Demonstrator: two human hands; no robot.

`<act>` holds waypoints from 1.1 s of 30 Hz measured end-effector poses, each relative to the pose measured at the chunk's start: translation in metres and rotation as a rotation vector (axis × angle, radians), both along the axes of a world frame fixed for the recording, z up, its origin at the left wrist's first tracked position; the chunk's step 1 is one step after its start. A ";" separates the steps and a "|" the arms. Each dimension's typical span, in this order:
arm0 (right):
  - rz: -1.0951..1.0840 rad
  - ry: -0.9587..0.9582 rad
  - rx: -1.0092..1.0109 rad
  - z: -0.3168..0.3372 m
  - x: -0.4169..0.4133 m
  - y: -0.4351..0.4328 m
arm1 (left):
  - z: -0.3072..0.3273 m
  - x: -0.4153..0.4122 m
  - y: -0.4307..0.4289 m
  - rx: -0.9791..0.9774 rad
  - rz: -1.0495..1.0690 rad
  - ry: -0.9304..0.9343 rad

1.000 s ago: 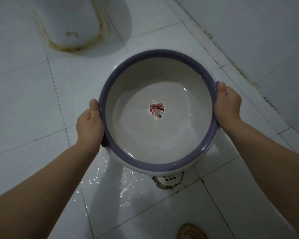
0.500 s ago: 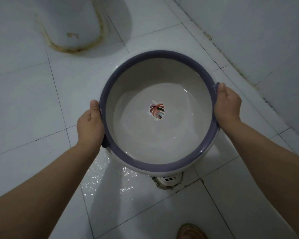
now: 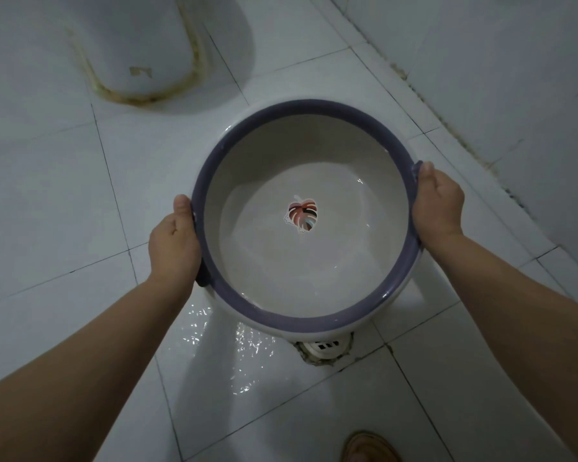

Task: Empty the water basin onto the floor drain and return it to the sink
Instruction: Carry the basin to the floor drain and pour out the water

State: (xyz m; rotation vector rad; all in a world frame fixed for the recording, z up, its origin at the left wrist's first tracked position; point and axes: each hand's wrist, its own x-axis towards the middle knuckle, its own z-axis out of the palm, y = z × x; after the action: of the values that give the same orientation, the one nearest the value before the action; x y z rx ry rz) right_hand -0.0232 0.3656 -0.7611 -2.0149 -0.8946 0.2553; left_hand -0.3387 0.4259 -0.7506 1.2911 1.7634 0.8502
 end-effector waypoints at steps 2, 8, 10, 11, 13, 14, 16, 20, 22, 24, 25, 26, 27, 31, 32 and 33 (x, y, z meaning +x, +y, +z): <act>0.002 0.002 0.003 0.000 0.000 0.000 | 0.000 0.000 0.000 0.000 0.003 0.001; 0.001 0.007 -0.006 0.000 -0.001 0.000 | -0.001 -0.002 0.000 -0.019 -0.001 -0.020; -0.004 0.012 -0.014 0.001 -0.001 0.001 | -0.001 -0.003 -0.001 -0.014 -0.004 -0.025; -0.007 0.014 -0.017 0.000 -0.001 0.001 | -0.001 -0.003 -0.001 -0.008 -0.005 -0.023; -0.010 0.021 -0.015 0.000 -0.001 0.000 | -0.001 -0.003 -0.001 -0.005 -0.008 -0.021; -0.010 0.022 -0.014 0.000 -0.001 0.000 | -0.001 -0.003 -0.001 -0.005 -0.008 -0.022; -0.008 0.015 -0.018 0.000 -0.001 0.000 | -0.002 -0.003 -0.001 -0.013 -0.005 -0.018; -0.004 0.009 -0.013 0.001 -0.001 -0.002 | -0.002 -0.004 -0.002 0.002 -0.001 -0.029; 0.003 0.013 0.000 0.001 -0.001 -0.002 | -0.002 -0.004 -0.003 0.001 -0.001 -0.034; 0.006 0.013 0.011 0.001 -0.002 -0.003 | -0.001 -0.004 -0.003 -0.007 0.003 -0.038; 0.006 0.010 0.011 0.001 -0.002 -0.003 | -0.001 -0.005 -0.003 -0.007 0.002 -0.037; 0.006 0.007 0.009 0.002 -0.002 -0.003 | -0.001 -0.005 -0.003 -0.004 0.001 -0.037; 0.005 0.008 0.007 0.002 -0.002 -0.003 | -0.001 -0.005 -0.004 0.000 0.001 -0.039; 0.003 0.025 0.014 0.002 -0.003 -0.002 | -0.001 -0.005 -0.004 -0.002 0.003 -0.035; 0.005 0.017 0.017 0.002 -0.003 -0.002 | -0.002 -0.005 -0.004 -0.004 0.006 -0.034; 0.009 0.010 0.021 0.002 -0.004 -0.003 | -0.002 -0.005 -0.004 -0.006 0.009 -0.033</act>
State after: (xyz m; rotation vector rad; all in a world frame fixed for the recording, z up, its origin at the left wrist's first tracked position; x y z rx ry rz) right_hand -0.0269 0.3630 -0.7591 -1.9894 -0.8965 0.2600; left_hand -0.3437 0.4219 -0.7524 1.2598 1.7455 0.8661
